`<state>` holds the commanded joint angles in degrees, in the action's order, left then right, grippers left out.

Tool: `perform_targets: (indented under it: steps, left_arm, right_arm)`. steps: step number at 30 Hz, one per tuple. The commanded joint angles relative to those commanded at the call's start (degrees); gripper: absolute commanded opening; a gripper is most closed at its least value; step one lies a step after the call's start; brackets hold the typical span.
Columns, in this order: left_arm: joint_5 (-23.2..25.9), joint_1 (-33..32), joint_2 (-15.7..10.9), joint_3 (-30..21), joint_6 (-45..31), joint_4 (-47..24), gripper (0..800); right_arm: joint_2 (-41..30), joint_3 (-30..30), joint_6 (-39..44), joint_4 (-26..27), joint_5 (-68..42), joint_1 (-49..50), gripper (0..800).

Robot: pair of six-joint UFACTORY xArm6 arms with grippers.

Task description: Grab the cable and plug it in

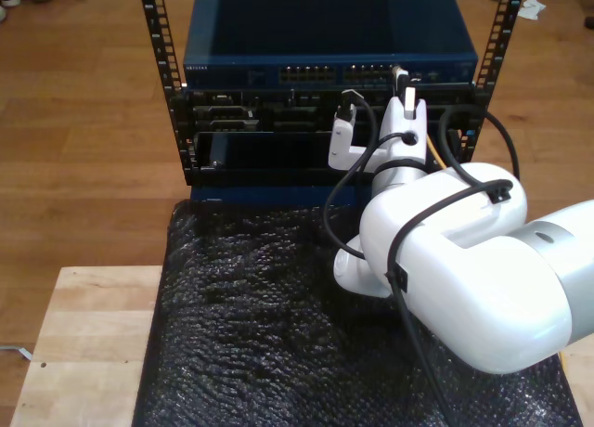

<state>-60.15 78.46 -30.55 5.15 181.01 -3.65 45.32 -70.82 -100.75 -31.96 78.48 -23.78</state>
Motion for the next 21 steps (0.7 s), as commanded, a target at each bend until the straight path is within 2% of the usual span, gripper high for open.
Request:
perform_targets:
  steps: [21]
  left_arm:
    - [0.0, 0.0, 0.0, -0.1, 0.0, 0.0, 800]
  right_arm:
    - [0.2, -0.4, -0.6, 0.0, -0.7, 0.1, 0]
